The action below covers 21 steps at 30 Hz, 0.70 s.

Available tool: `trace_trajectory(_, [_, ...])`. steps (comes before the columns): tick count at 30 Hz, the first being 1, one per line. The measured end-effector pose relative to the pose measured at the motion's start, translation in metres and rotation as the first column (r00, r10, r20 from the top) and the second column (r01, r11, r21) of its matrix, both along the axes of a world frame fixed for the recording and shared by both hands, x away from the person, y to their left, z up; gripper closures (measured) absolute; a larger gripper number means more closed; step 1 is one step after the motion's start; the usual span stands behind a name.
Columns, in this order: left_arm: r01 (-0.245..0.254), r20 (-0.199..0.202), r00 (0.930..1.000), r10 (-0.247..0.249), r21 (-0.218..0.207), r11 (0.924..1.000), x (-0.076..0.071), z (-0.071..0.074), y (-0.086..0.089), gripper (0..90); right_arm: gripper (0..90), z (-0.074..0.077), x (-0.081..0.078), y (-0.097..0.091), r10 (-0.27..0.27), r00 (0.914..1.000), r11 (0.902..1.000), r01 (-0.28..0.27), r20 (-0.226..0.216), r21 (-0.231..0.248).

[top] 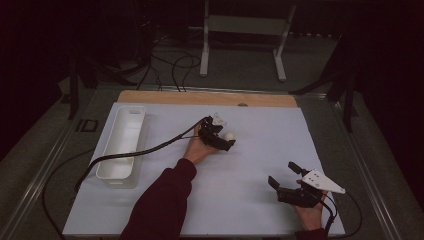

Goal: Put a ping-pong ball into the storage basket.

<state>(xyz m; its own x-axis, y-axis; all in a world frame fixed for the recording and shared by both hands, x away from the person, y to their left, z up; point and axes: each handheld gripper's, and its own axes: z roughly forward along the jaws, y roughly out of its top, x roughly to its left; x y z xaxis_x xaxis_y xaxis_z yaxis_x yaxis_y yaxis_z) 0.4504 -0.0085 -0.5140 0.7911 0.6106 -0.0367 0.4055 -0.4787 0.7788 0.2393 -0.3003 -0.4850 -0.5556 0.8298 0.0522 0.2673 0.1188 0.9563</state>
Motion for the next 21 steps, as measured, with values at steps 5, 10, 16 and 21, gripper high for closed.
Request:
trace_trajectory(5, [0.008, -0.003, 1.0000, -0.008, 0.017, 0.9998, 0.0001, -0.0031, -0.0040, 7.5, 7.6, 0.0000, 0.0000, 0.0000, 0.000, 1.0000, 1.0000, 0.000, 0.000, 0.000])
trace_trajectory(10, [0.005, -0.006, 1.0000, -0.005, 0.021, 0.9998, 0.0007, -0.0059, -0.0083, 10.3, 7.6, 0.0002, -0.0001, -0.0006, 0.000, 1.0000, 1.0000, 0.000, 0.001, 0.004])
trace_trajectory(16, [0.004, -0.013, 0.9999, -0.003, 0.024, 0.9997, 0.0012, -0.0081, -0.0091, 14.7, 7.6, 0.0003, -0.0003, -0.0010, -0.001, 1.0000, 1.0000, 0.001, 0.000, 0.007])
trace_trajectory(21, [0.003, -0.011, 0.9999, -0.002, 0.035, 0.9994, 0.0011, -0.0091, -0.0084, 19.4, 7.6, 0.0003, -0.0002, -0.0008, -0.001, 1.0000, 1.0000, 0.001, 0.001, 0.008])
